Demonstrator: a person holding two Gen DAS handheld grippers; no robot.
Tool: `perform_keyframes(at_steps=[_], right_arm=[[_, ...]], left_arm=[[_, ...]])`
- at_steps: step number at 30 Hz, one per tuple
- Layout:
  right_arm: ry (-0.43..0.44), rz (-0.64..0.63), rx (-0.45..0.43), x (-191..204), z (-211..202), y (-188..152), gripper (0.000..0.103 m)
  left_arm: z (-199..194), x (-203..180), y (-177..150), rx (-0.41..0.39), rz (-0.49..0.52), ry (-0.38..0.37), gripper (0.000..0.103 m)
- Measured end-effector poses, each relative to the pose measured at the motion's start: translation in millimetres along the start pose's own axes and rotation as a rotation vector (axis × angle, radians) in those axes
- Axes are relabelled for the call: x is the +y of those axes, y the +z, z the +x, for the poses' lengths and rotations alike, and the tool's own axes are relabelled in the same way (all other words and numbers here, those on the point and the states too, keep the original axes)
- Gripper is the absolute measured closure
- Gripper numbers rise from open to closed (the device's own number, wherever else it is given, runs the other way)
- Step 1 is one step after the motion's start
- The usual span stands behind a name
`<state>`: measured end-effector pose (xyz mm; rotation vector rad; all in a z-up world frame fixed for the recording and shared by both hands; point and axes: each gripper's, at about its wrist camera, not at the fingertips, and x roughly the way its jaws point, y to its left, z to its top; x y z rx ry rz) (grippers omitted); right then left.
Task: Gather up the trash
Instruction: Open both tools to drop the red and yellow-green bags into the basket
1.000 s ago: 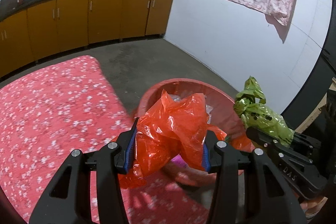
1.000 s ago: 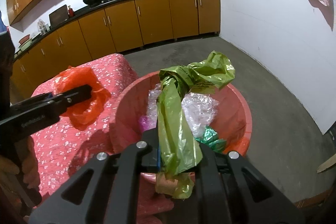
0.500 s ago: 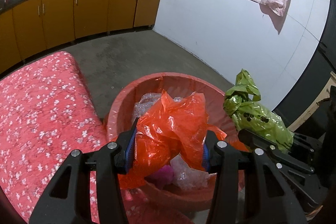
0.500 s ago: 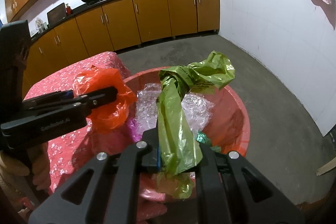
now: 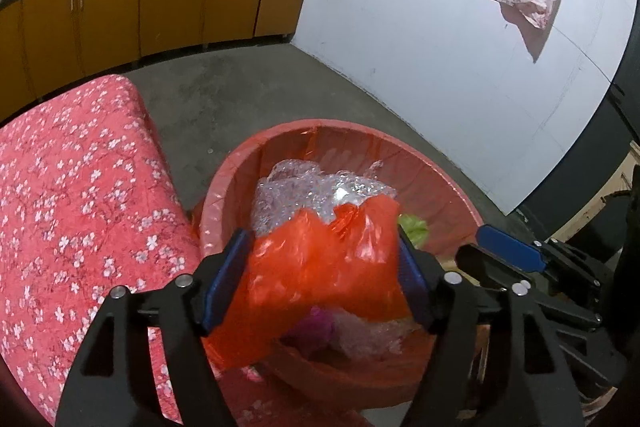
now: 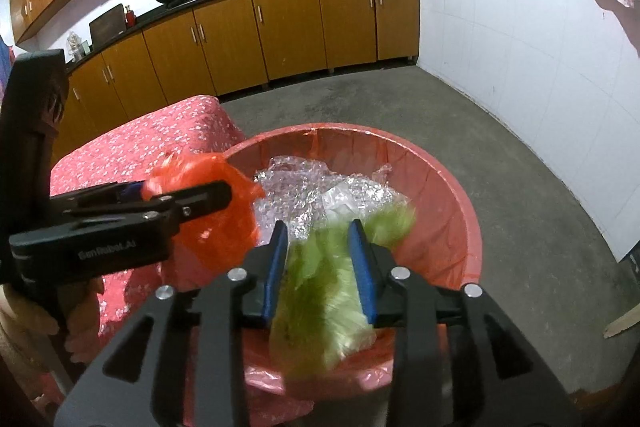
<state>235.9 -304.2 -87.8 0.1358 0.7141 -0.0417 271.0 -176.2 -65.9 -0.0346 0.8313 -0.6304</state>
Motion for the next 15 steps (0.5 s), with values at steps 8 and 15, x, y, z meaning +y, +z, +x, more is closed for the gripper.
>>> perform_keyframes(at_steps=[8, 15], right_arm=[[-0.041, 0.051, -0.032, -13.9, -15.4, -1.7, 0.039], [-0.204, 0.155, -0.194, -22.5, -65.0, -10.9, 0.004]], left_arm=[[-15.6, 13.7, -1.7, -0.016, -0.045, 0.015, 0.016], [-70.6, 18.9, -18.6, -0.107, -0.036, 0.101, 0.005]])
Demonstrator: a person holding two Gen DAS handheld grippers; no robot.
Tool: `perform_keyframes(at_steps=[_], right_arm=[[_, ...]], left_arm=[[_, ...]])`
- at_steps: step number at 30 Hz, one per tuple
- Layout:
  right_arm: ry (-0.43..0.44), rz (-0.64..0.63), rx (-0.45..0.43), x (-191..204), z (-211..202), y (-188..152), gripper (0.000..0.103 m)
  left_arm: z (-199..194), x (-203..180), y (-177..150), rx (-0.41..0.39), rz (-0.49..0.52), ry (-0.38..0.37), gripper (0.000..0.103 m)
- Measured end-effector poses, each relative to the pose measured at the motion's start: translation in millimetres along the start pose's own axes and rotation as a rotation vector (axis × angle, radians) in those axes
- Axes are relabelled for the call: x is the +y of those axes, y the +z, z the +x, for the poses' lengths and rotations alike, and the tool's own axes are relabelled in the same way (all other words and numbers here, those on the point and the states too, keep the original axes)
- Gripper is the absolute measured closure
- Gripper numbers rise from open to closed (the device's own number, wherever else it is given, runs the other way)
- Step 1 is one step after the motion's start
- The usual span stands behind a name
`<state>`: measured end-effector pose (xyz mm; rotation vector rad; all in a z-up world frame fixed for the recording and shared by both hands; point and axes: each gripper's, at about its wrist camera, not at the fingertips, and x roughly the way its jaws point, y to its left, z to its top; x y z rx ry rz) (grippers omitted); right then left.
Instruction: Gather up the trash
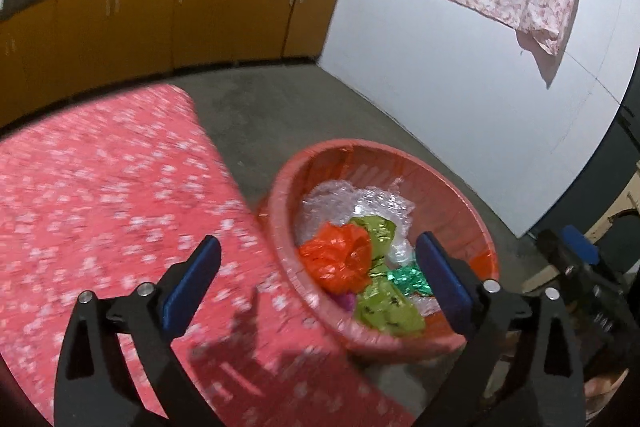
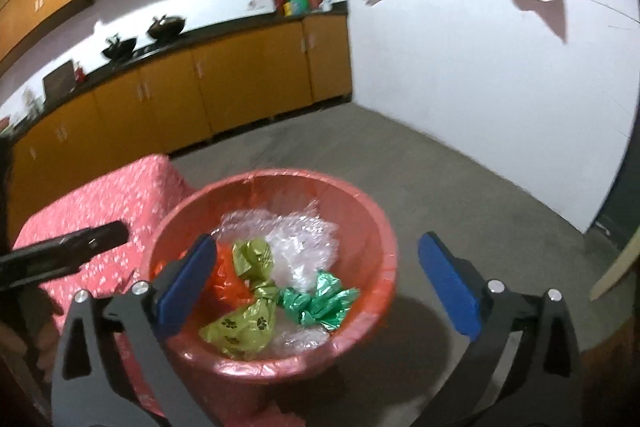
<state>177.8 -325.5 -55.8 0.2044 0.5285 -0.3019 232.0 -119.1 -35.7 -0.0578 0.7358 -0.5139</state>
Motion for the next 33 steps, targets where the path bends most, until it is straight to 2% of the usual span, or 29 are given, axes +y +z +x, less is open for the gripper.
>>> perform_keyframes(at_steps=[4, 9, 12, 16, 24, 33], right_arm=[[-0.009, 0.02, -0.02, 3.2, -30.4, -1.4, 0.004], [-0.035, -0.015, -0.015, 21.0, -64.3, -11.0, 0.004], [-0.013, -0.026, -0.002, 32.2, -82.2, -18.5, 0.004], [0.029, -0.049, -0.029, 45.8, -108.1, -29.7, 0.004], [0.061, -0.153, -0.111, 73.9, -157.9, -52.7, 0.004], [0.096, -0.194, -0.151, 87.6, -191.7, -72.7, 0.004]], left_arm=[[-41.8, 3.8, -12.0, -0.074, 0.014, 0.069, 0.003], [-99.6, 6.1, -31.4, -0.177, 0.025, 0.171, 0.002], [-133.2, 4.4, -46.5, -0.235, 0.05, 0.245, 0.002], [-159.6, 2.0, -62.8, -0.284, 0.073, 0.325, 0.002], [-188.0, 14.0, -90.3, -0.286, 0.004, 0.374, 0.002], [-211.8, 12.9, -115.3, -0.309, -0.003, 0.43, 0.002]])
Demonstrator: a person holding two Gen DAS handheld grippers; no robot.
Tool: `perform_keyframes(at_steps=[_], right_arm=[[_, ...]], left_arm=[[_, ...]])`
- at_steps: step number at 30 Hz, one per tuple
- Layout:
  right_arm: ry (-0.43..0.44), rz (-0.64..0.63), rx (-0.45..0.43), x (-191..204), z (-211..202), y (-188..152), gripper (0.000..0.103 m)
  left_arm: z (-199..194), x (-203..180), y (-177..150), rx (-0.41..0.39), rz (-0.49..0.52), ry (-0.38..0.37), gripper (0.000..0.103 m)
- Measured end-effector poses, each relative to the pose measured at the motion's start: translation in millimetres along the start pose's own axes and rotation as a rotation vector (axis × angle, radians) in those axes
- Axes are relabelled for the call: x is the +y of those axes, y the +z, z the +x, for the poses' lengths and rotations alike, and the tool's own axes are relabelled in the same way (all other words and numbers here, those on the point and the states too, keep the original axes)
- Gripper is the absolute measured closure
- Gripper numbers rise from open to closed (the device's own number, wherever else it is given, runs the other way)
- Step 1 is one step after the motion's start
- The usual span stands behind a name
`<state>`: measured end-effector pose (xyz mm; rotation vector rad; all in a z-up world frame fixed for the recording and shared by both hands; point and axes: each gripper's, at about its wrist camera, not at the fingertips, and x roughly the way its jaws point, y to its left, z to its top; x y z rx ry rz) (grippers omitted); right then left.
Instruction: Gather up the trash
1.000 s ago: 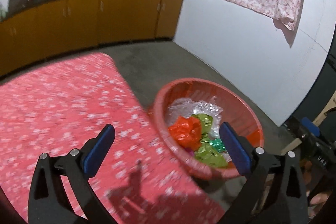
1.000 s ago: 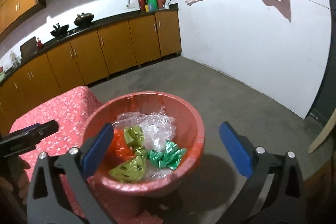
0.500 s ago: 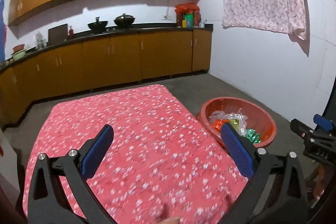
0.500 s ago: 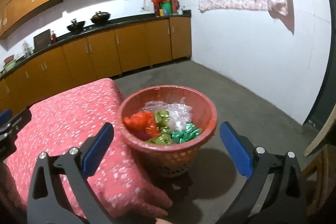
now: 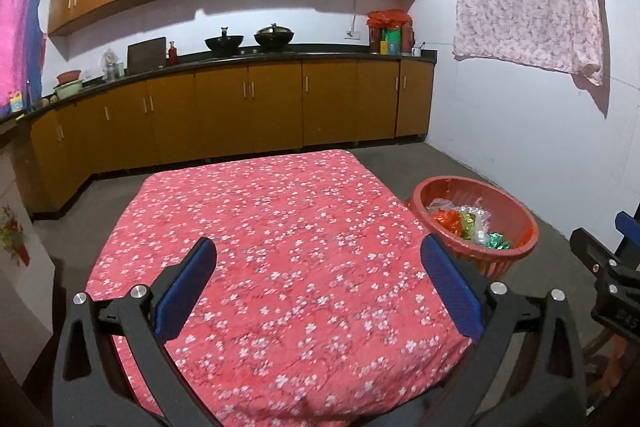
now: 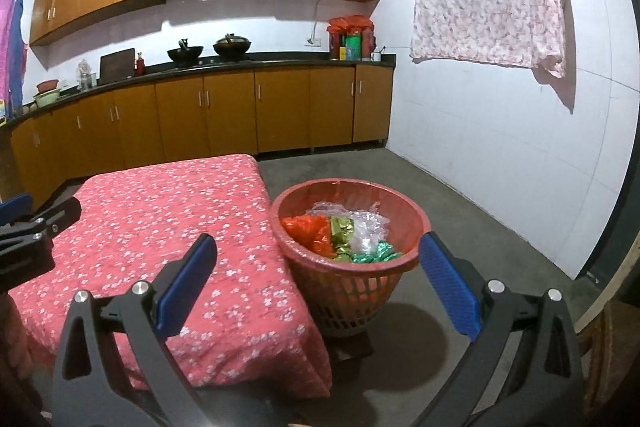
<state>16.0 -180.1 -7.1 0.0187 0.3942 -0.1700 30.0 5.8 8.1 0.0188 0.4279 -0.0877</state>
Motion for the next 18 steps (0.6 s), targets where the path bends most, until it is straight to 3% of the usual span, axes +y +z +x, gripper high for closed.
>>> perform_keyframes(at_steps=[18], right_arm=[[0.028, 0.027, -0.036, 6.9, -27.4, -10.6, 0.004]], left_arm=[[-23.9, 11.8, -16.3, -0.008, -0.034, 0.002, 0.002]])
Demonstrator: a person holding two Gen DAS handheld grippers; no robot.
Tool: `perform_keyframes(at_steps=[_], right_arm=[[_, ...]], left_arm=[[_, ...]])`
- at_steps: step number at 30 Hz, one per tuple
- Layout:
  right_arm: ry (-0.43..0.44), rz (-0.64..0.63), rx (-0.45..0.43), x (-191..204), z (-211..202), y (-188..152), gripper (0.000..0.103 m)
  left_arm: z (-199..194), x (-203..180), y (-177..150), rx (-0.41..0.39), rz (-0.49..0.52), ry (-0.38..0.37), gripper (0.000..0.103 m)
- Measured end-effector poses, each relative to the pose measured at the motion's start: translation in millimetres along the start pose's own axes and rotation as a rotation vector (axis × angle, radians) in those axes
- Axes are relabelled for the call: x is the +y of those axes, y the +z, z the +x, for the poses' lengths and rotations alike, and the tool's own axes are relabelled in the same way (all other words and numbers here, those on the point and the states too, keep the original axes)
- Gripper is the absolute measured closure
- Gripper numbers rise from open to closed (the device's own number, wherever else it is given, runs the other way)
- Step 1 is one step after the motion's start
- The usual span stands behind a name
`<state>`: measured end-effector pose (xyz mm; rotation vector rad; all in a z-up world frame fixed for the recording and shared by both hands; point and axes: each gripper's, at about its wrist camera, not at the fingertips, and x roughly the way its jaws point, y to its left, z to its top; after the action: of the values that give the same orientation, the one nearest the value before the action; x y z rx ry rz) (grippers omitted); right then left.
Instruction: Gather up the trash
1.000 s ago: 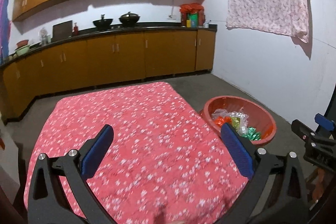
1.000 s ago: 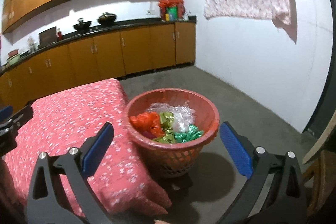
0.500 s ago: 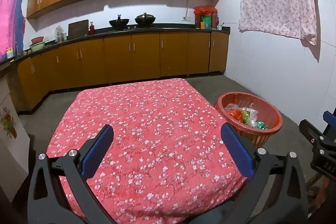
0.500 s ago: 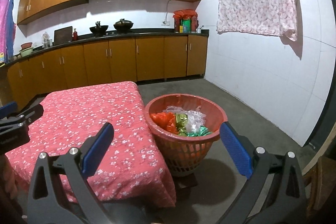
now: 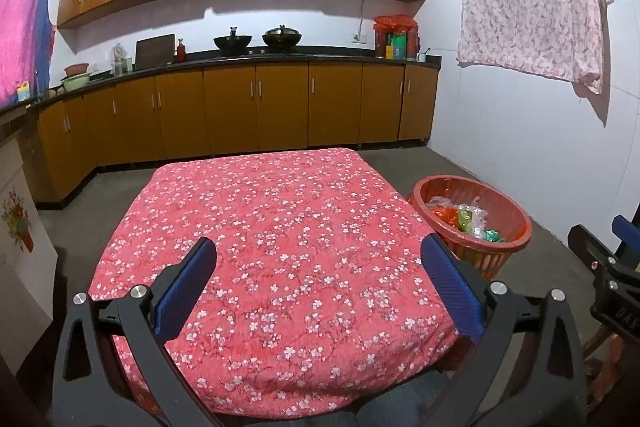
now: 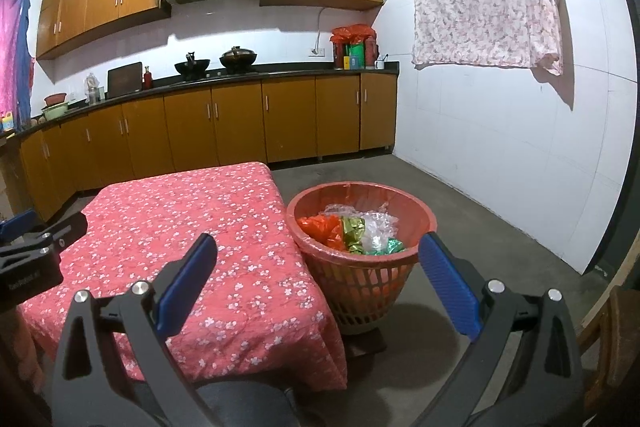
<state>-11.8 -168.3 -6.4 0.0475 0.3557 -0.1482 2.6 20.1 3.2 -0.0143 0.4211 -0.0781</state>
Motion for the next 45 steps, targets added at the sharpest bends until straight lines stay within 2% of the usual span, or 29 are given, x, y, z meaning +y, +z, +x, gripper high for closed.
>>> perform_keyframes(at_steps=[45], right_arm=[[-0.018, 0.014, -0.018, -2.5, -8.6, 0.8, 0.004]], left_arm=[[-10.9, -8.6, 3.7, -0.008, 0.018, -0.035, 0.002]])
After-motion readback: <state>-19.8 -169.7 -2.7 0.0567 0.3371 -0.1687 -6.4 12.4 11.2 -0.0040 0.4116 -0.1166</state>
